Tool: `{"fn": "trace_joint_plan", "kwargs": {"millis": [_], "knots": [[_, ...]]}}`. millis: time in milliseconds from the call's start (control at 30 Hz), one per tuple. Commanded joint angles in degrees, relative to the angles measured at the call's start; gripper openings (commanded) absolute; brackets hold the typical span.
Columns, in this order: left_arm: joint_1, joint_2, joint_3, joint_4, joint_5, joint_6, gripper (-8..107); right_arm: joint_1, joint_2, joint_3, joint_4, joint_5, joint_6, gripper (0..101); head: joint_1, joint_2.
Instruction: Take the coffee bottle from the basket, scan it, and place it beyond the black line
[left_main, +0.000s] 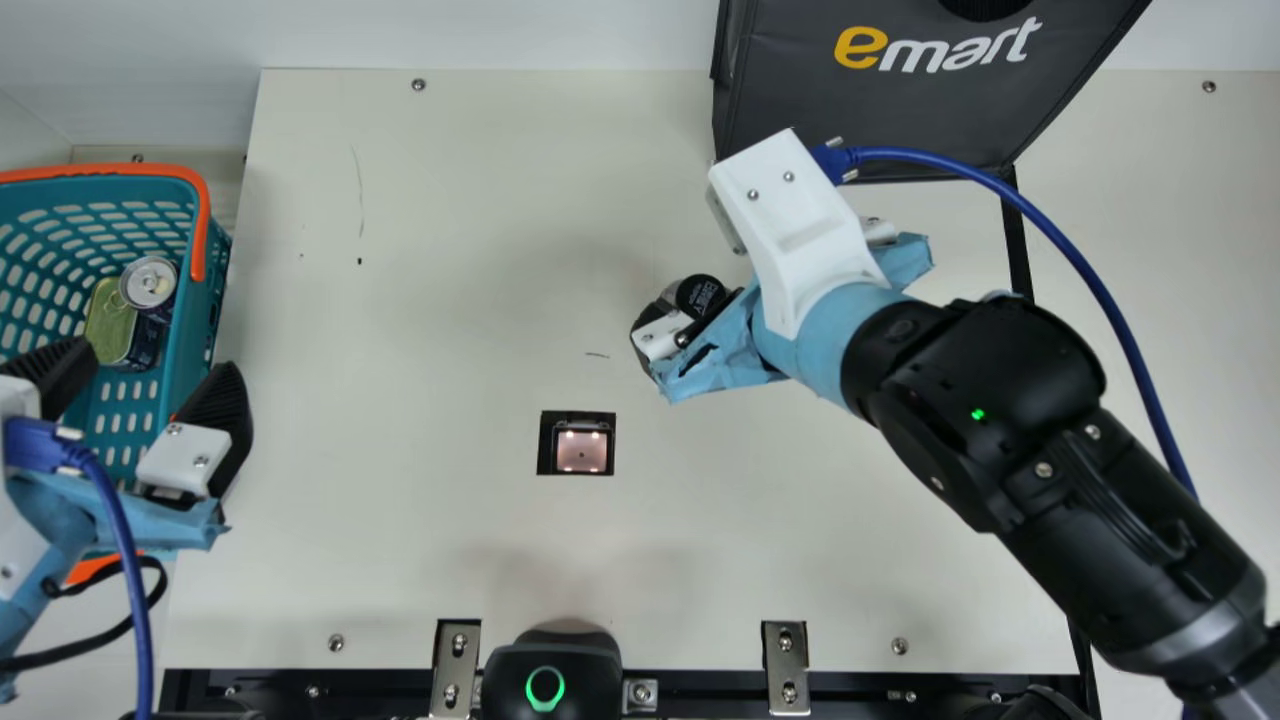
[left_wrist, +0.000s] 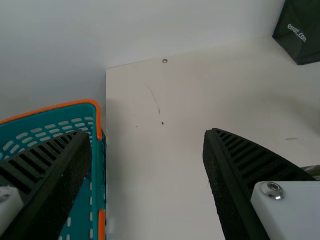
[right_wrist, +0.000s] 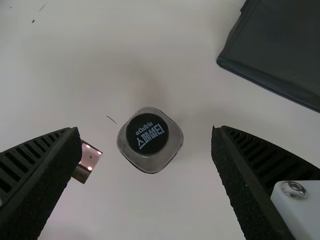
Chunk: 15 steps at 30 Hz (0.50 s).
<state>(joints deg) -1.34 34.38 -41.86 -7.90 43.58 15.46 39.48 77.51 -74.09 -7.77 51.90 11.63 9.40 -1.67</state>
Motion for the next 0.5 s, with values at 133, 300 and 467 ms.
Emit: {"fn": "trace_joint_plan", "kwargs": {"millis": [133, 300, 467], "knots": [[0.0, 0.0, 0.0, 0.0, 0.0, 0.0, 90, 0.2, 2.0, 0.4, 0.2, -1.0, 0.1, 91, -1.5, 0.1], [0.0, 0.0, 0.0, 0.0, 0.0, 0.0, 90, 0.4, 3.6, 1.0, 0.1, -2.0, 0.3, 91, -1.5, 0.1], [0.0, 0.0, 0.0, 0.0, 0.0, 0.0, 90, 0.5, 5.2, 1.4, 0.0, -3.0, 0.6, 91, -1.5, 0.1]]}}
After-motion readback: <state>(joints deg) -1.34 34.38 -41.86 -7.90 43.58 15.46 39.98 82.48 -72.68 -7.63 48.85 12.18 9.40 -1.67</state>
